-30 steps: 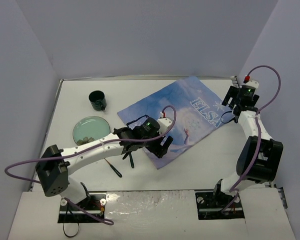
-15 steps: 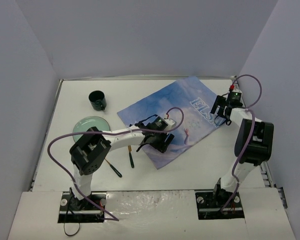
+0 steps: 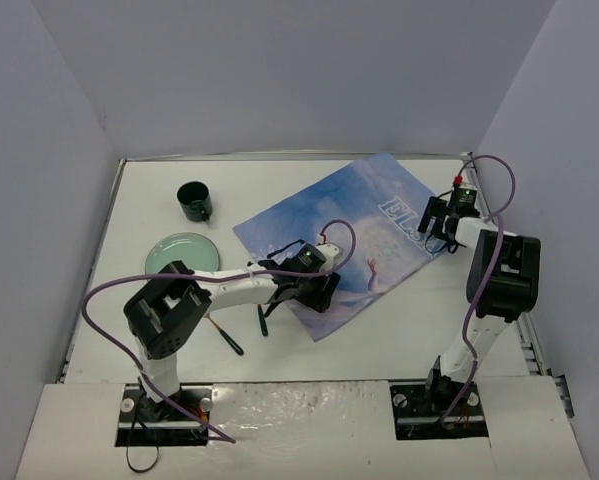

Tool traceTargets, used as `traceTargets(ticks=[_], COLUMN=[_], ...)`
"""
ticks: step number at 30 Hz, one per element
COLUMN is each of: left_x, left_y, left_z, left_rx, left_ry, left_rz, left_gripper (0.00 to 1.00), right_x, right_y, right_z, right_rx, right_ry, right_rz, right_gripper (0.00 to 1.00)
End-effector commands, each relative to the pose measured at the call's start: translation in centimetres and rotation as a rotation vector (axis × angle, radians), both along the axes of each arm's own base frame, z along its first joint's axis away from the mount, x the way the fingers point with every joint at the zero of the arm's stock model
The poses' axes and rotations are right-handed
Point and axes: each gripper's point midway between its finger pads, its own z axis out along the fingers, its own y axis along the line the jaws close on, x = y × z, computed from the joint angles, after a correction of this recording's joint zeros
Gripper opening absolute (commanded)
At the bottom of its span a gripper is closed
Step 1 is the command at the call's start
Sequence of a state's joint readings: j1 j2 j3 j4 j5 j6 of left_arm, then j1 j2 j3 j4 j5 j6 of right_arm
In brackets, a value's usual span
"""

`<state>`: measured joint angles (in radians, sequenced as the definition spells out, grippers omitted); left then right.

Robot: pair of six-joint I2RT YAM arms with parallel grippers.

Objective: Set the dinner table for one person

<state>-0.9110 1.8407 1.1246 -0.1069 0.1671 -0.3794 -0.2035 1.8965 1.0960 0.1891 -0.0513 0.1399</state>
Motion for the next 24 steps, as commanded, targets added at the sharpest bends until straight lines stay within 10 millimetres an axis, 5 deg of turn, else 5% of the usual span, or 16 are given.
traceTargets(ticks=[1,11,24], left_x=[-7.3,-10.7,-11.8], left_y=[5.9,7.6,8.3], left_z=[-5.4,-6.2,-4.9], left_rx=[0.205,0.232,0.214], left_ry=[0.260,0.311,0.303], left_rz=[0.045,0.063,0.092], left_gripper=[0.53,0.52,0.51], right_x=[-1.2,-6.2,-6.8], right_y=[-1.6,-2.6,-2.3], right_z=[1.2,-0.1,1.6], right_rx=[-0.055,-0.111,-0.107], right_ry=[-0.006,0.103,0.077], right_rz=[-0.097,-0.179,-0.177], right_gripper=[0.85,0.85,0.85])
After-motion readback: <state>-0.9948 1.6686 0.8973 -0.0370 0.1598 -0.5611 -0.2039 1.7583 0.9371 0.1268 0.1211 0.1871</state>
